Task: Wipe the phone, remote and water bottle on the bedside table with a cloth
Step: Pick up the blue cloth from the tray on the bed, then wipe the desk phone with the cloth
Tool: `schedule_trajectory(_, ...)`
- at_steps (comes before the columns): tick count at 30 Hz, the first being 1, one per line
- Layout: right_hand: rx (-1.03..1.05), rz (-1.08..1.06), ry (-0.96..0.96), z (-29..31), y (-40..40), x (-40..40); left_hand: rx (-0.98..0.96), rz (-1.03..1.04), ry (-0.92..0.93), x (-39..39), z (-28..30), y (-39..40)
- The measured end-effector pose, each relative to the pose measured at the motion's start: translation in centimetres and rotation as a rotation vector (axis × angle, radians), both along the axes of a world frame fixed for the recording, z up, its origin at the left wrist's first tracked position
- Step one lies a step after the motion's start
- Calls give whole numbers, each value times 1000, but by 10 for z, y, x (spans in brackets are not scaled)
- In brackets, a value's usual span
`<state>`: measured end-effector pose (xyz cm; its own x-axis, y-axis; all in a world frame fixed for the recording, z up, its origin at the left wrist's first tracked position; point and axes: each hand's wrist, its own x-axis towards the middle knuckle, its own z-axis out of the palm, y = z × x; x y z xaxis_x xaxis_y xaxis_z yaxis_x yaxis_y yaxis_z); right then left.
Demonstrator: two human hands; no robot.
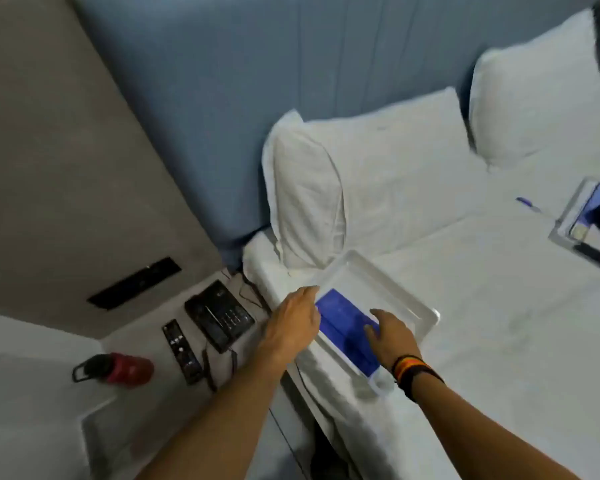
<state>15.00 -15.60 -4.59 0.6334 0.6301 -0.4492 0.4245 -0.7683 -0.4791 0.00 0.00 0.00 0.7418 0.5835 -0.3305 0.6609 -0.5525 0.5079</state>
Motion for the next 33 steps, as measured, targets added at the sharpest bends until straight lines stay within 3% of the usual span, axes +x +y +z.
schedule_trajectory(6, -52, -70, 30, -76, -5, 13, -75, 124, 187, 56, -100, -14)
schedule_trajectory(10, -89, -89, -119, -97, -1, 7, 15, 114, 256, 78, -121, -12)
schedule_trajectory(15, 144, -285, 110, -94, 16, 15, -58, 218, 296, 88, -117, 8)
schedule_trajectory(20, 389, -427, 470, -50, 36, 7, -296, 450, 18, 64, -74, 29)
schedule_trajectory(24, 428, -315, 602, -21, 76, -22, -460, 721, -192, 4, -61, 70)
schedule_trajectory(30, 262, 14, 723, -45, 169, -110, -535, 1119, -360, -115, -109, 111)
schedule_trajectory(33, 212, 31, 758, -72, 216, -150, -644, 1280, -485, -160, -137, 140)
